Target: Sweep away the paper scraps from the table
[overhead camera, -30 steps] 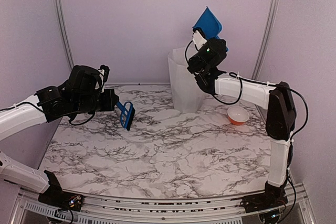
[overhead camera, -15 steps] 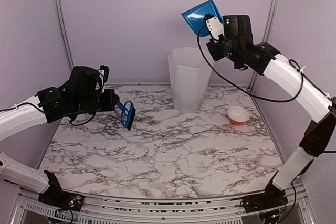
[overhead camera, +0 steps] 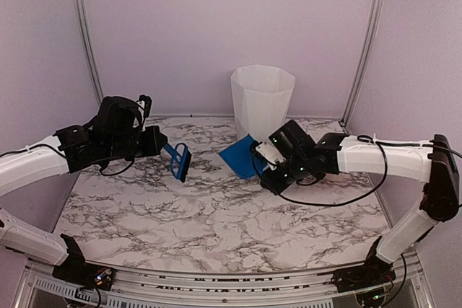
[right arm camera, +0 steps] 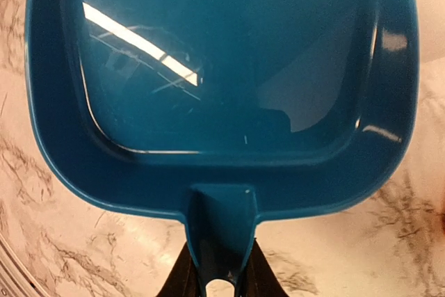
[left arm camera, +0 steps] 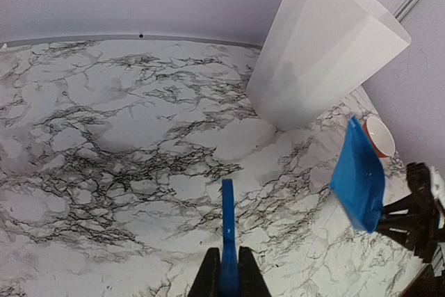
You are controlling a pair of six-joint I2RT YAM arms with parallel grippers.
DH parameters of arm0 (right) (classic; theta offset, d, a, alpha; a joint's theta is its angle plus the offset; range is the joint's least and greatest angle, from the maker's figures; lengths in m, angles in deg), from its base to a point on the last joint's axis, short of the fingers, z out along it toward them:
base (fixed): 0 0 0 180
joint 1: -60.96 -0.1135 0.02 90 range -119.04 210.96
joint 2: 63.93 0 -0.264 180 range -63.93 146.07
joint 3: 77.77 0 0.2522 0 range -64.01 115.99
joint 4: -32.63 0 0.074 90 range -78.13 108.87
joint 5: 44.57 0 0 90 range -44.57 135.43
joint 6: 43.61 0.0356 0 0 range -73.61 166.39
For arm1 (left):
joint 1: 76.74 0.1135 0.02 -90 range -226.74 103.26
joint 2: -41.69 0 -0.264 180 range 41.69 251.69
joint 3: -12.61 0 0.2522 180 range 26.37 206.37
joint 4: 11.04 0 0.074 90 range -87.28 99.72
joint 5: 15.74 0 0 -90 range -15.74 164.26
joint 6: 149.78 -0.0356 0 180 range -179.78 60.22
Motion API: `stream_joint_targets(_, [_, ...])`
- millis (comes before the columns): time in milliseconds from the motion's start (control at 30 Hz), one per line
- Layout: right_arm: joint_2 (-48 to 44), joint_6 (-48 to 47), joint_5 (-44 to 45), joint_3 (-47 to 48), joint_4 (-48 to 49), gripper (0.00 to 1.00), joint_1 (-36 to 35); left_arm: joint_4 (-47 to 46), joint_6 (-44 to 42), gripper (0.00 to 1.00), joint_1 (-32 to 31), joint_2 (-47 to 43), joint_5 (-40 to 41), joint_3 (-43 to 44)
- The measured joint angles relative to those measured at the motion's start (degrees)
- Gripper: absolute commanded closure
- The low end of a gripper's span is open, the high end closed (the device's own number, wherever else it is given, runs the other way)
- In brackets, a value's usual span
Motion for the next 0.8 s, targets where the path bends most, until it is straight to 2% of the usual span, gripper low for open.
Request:
stream_joint_targets(100, [4.96,3.52,-2.19,-3.06,1.73,0.59,-4.5,-2.54,1.51,1.0,0.0,0.83,-2.56,-0.85])
stream_joint_targets(167, [8.92,5.44,-2.38,-3.19,2.86,0.42,-7.13,-5.64,3.54,0.99,0.0,1.51,-5.16,-2.1])
stream_joint_targets(233, [11.63,6.99,-2.03,-3.19,3.98,0.23,-8.79,-10.01,6.16,0.91,0.0,2.03,-7.85,-4.28])
stream_joint_targets(267, [12.24,7.41,-1.75,-3.28,4.44,0.18,-9.38,-12.0,7.56,0.89,0.0,2.36,-8.98,-5.49])
stream_joint_targets(300, [12.31,7.98,-1.4,-3.45,4.96,0.15,-9.73,-15.19,9.38,0.85,0.0,2.89,-10.36,-7.21])
stream_joint_targets(333, [12.04,8.59,-0.87,-3.67,5.55,0.15,-9.86,-17.49,10.78,0.77,0.0,3.65,-11.58,-8.57])
stream_joint_targets(433, [9.38,9.68,1.18,-5.62,8.11,0.12,-9.44,-23.17,15.23,0.32,0.0,7.91,-14.69,-11.17])
stream_joint_targets(467, [7.69,10.29,1.99,-6.86,9.07,0.11,-9.09,-24.41,15.91,0.1,-0.02,9.4,-15.43,-11.54])
stream_joint_targets(500, [5.75,10.73,2.69,-8.33,9.99,0.1,-8.57,-25.51,16.59,0.02,-0.02,10.62,-15.87,-12.02])
stream_joint_targets(700, [-7.93,12.85,8.02,-19.63,17.75,0.04,-1.11,-27.26,16.63,0.01,0.98,10.45,-15.21,-14.75])
stream_joint_targets(800, [-14.38,13.18,12.61,-24.79,22.03,0.0,3.41,-25.88,14.8,0.01,2.4,7.39,-10.78,-16.31])
